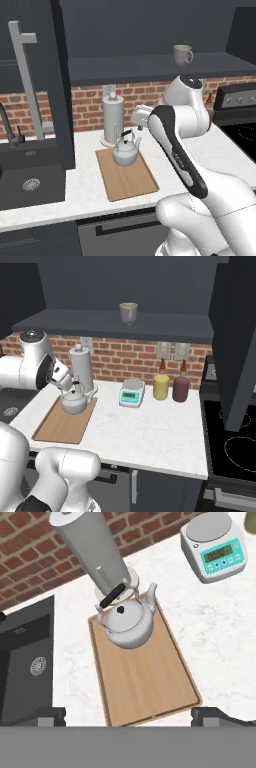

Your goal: Pick the kettle from the counter and place it on the tray. Then pick the mug from the cabinet and place it on the tray. Then close the cabinet doors.

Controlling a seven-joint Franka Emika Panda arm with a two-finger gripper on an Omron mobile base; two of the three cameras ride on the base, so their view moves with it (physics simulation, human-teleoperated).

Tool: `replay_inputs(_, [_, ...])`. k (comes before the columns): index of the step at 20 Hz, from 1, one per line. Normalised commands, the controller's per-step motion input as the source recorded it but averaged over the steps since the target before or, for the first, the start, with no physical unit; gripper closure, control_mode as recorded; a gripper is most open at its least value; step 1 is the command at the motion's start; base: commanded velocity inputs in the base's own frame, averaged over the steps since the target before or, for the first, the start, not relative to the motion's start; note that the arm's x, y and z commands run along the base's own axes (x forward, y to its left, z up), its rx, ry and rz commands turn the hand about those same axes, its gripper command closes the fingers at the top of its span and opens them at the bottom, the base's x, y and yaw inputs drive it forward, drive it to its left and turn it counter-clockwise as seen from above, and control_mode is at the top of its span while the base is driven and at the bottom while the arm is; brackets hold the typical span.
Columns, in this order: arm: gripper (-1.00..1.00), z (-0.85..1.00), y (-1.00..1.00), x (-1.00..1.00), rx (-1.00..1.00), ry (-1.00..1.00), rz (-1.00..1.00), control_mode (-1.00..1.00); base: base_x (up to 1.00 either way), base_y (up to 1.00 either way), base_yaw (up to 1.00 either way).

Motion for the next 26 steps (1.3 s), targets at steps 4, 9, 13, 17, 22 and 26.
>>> replay_inputs(4, [-1.00,0.38,-0.16,-0.45,-0.15,-0.05,0.13,-1.00,0.00,0.00,0.00])
replay_inputs(9, [-1.00,0.34,-0.20,-0.41,-0.18,-0.09,0.12,-1.00,0.00,0.00,0.00])
replay_inputs(13, [-1.00,0.35,-0.24,-0.34,-0.13,-0.14,0.12,-1.00,0.00,0.00,0.00])
replay_inputs(17, [-1.00,0.42,-0.23,-0.24,-0.10,-0.19,0.14,-1.00,0.00,0.00,0.00])
replay_inputs(22, [-1.00,0.43,-0.26,-0.10,-0.07,-0.22,0.12,-1.00,0.00,0.00,0.00])
replay_inputs(26, [-1.00,0.42,-0.37,-0.01,-0.01,-0.19,0.05,-1.00,0.00,0.00,0.00])
